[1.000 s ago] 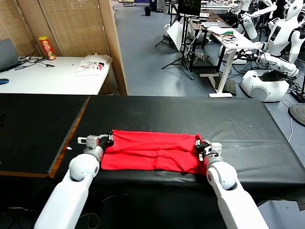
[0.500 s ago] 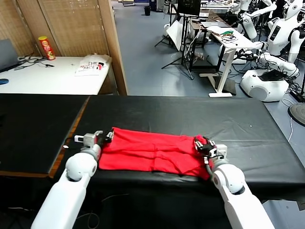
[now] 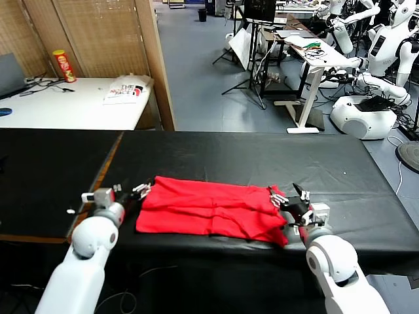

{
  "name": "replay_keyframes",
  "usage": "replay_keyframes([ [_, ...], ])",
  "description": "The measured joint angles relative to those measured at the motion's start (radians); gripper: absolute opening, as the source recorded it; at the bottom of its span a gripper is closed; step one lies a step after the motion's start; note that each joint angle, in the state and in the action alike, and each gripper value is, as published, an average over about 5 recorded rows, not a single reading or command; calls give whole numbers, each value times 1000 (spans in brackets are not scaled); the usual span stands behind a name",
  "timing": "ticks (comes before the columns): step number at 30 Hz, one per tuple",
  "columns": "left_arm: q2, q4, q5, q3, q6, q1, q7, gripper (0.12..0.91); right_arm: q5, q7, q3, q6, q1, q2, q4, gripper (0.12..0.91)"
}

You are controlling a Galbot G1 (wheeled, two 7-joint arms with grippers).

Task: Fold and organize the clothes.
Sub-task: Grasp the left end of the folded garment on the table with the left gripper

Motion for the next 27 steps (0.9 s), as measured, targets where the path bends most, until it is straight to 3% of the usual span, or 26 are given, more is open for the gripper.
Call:
replay_keyframes([
  [7, -52, -44, 22, -5, -19, 78, 11, 798, -1, -1, -6, 0, -2, -2, 4, 798],
  [17, -116, -7, 70, 18, -46, 94, 20, 793, -9, -4, -8, 5, 0, -5, 3, 798],
  [20, -127, 0, 77, 20, -55, 95, 20, 718, -20, -8, -11, 8, 0, -4, 0, 798],
  [27, -134, -1, 90, 25, -64, 100, 19, 333, -47, -19, -23, 12, 1, 10, -3, 798],
])
